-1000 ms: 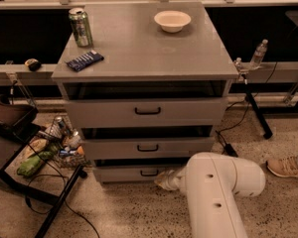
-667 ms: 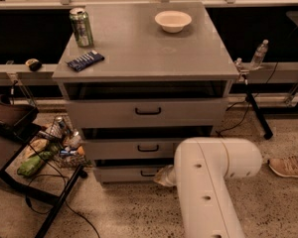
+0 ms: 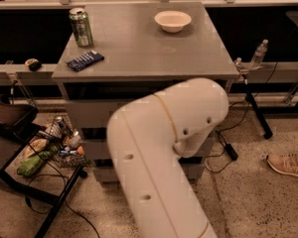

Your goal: Close bottom drawer

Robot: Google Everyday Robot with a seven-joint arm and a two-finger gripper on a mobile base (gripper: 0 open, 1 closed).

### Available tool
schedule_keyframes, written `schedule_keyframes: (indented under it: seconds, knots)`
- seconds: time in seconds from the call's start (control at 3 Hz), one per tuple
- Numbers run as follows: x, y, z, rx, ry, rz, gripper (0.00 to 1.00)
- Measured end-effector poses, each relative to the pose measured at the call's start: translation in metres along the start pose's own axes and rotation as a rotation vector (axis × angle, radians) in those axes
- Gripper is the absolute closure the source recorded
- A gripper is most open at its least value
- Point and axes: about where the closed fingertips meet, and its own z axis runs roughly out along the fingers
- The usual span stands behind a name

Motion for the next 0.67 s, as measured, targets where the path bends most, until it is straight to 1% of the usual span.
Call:
schedule_keyframes:
  seconds: [0.33,0.67]
  knots:
    - [0.025,0.084,-0.079,-0.197,0.176,0.11,1.0]
    - [0.087,0.147,-0.147,-0.267,0.335,0.284,1.0]
